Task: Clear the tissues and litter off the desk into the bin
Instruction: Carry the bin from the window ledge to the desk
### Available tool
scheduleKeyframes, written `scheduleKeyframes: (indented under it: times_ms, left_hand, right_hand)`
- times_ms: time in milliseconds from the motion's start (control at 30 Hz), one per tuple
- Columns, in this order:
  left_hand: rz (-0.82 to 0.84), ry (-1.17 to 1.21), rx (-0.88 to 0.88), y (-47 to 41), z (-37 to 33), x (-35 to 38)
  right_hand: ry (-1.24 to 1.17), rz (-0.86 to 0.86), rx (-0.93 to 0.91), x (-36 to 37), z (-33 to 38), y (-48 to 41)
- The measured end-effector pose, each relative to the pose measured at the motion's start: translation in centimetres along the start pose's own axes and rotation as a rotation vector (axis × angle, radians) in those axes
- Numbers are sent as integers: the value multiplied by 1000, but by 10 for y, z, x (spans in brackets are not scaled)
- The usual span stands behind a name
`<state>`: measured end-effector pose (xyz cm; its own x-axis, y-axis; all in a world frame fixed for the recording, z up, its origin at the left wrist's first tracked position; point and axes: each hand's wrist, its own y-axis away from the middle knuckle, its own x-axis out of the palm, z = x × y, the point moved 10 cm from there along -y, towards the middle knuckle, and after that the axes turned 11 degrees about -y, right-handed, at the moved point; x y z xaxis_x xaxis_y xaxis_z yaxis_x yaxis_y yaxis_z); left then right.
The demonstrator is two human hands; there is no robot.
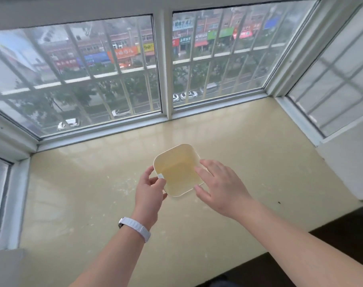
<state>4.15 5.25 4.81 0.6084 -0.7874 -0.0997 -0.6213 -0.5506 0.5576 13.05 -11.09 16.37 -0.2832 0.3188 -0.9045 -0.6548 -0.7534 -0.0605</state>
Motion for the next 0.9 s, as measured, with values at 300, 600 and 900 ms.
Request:
scheduleKeyframes:
  times_ms: [300,600,900]
  left_hand:
    - [264,-56,153,69,-42,10]
    - [551,-147,194,138,-33,78]
    - [685,-235,232,205,-28,188]
  right_hand:
    - [107,-188,191,-73,47,93]
    - [209,-299,443,-116,49,206]
    - [237,-392,572,-157,-8,304]
